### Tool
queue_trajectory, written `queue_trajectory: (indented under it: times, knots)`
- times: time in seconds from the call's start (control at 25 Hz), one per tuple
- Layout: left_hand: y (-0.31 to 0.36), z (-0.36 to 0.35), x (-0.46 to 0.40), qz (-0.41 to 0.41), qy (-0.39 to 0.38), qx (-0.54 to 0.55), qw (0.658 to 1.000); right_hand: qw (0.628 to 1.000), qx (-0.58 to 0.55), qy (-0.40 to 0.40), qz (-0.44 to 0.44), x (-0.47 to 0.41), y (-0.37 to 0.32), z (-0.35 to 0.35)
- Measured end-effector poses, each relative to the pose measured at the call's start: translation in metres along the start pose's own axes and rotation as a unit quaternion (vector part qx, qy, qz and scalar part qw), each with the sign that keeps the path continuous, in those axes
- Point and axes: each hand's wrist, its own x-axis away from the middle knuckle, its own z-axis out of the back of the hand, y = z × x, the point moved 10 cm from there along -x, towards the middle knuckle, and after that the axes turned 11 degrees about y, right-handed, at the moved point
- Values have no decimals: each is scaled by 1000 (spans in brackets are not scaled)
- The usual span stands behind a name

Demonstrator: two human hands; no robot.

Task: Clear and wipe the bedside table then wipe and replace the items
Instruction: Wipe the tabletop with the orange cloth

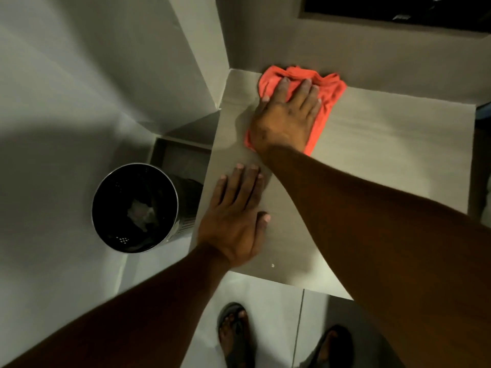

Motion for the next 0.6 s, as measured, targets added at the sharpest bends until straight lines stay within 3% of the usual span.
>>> queue_trajectory:
  times: [0.2,0.4,0.48,0.6]
  knots:
    - [-2,-14,3,-28,-50,-58,997,994,6,-4,109,10,-69,-14]
    - [-6,-13,2,-16,-27,-39,999,987,-5,-40,158,12,-71,-11]
    - [-6,-7,0,-7,8,-16,1000,984,-13,-41,176,7,-38,3]
    - [-4,-2,0,-20,38,-20,999,994,24,40,94,-16,75,47]
